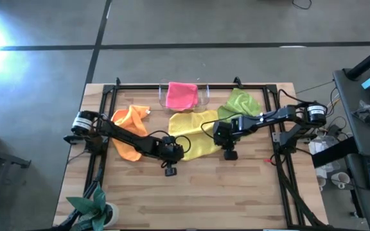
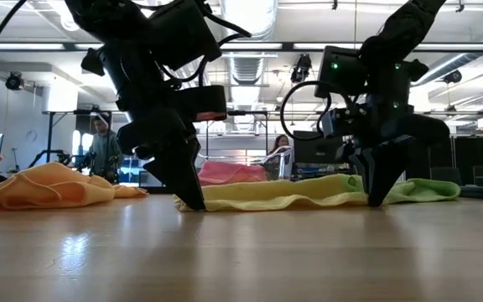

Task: Fold microfiber towels
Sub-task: Fold the yellow microfiber cloth

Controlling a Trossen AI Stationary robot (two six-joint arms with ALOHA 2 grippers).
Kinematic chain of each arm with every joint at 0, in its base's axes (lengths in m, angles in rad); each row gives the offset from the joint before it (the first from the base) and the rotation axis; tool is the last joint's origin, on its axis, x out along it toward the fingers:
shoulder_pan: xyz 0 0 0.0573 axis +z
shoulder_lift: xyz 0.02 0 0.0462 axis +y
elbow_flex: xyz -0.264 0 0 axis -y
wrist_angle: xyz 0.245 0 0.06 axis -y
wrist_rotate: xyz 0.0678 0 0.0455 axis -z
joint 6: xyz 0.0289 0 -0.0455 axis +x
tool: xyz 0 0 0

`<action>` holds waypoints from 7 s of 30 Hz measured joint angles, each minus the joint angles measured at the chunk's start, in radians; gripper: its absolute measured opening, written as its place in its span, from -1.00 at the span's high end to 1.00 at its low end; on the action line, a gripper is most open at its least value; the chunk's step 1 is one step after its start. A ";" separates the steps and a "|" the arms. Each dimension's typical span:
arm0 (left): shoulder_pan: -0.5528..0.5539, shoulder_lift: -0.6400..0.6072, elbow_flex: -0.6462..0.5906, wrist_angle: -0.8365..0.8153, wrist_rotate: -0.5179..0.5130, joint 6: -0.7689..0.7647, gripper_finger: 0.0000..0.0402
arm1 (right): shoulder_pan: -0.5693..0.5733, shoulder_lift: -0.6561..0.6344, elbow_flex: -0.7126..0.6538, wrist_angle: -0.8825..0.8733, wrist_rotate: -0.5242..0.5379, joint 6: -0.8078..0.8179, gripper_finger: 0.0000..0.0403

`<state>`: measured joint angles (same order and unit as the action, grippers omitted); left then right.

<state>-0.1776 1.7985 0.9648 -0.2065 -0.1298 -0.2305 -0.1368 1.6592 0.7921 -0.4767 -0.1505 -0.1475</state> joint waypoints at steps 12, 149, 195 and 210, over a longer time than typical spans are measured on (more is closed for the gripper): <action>-0.026 -0.017 0.074 -0.079 0.216 -0.150 1.00 | 0.157 -0.269 -0.005 -0.075 0.002 0.307 0.96; -0.119 -0.110 0.318 -0.462 -0.033 -0.290 0.98 | 0.249 -0.058 0.214 0.097 0.188 0.781 0.49; -0.172 -0.159 0.201 -0.520 0.043 -0.419 0.98 | 0.511 0.060 0.233 0.415 0.095 1.347 0.65; -0.205 -0.030 0.187 -0.159 0.018 -0.415 0.98 | 0.510 -0.200 0.234 0.095 0.289 1.314 0.66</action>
<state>-0.3824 1.7687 1.1515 -0.3655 -0.1114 -0.6451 0.3729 1.4592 1.0260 -0.3813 0.1385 1.1669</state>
